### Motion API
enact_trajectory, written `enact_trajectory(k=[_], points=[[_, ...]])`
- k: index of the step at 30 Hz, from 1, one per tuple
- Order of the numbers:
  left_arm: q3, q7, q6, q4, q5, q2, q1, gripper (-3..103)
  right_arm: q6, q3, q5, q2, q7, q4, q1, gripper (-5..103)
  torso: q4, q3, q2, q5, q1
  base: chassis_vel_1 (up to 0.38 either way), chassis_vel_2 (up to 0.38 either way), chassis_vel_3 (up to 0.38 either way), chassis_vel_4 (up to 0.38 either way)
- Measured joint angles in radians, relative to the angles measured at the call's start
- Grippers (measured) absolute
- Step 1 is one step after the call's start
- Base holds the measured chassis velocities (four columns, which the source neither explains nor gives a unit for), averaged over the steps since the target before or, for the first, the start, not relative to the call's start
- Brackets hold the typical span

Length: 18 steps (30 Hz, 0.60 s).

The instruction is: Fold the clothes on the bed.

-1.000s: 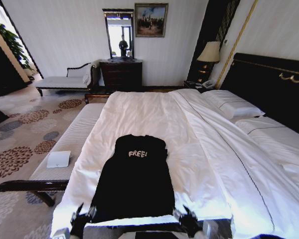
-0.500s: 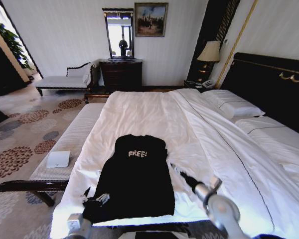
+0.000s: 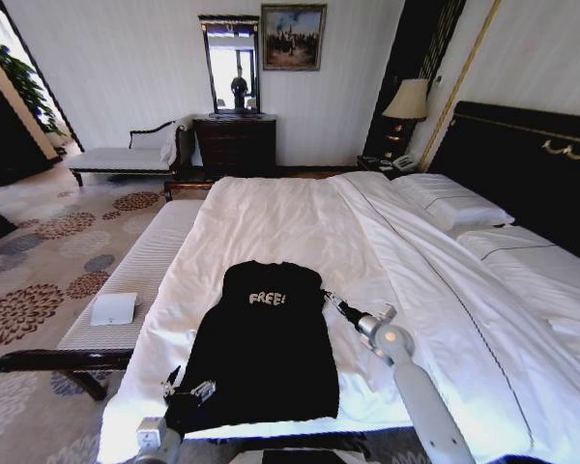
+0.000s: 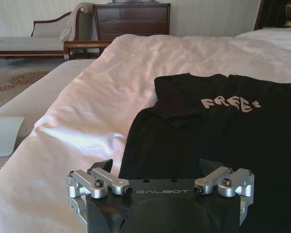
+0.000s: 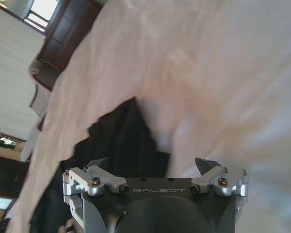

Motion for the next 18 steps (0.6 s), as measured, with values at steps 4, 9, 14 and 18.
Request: enact_trajectory(k=[4,9,14,18], points=[[-0.005,0.0,-0.001,-0.004,0.0,-0.009,0.003,100,0.016,-0.001,-0.024,0.012,-0.021,-0.064,0.024,99,0.0,0.0,0.0,0.0,0.0,0.0,0.0,0.0,0.0],[-0.005,0.0,-0.001,-0.002,0.0,-0.019,0.0,100,0.021,-0.006,-0.037,0.025,-0.03,-0.107,0.044,98,-0.0001,0.0,0.0,-0.0002,0.0,0.0,0.0,0.0,0.0],[-0.003,-0.002,0.001,-0.002,0.001,-0.021,0.001,100,0.026,-0.008,-0.042,0.04,-0.039,-0.126,0.058,91,-0.0001,0.0,0.0,-0.0001,0.0,0.0,0.0,0.0,0.0],[-0.009,-0.006,0.005,-0.01,-0.006,-0.019,0.006,100,0.034,-0.007,-0.038,0.053,-0.052,-0.141,0.074,80,0.0,0.0,0.0,-0.0001,0.0,0.0,0.0,0.0,0.0]])
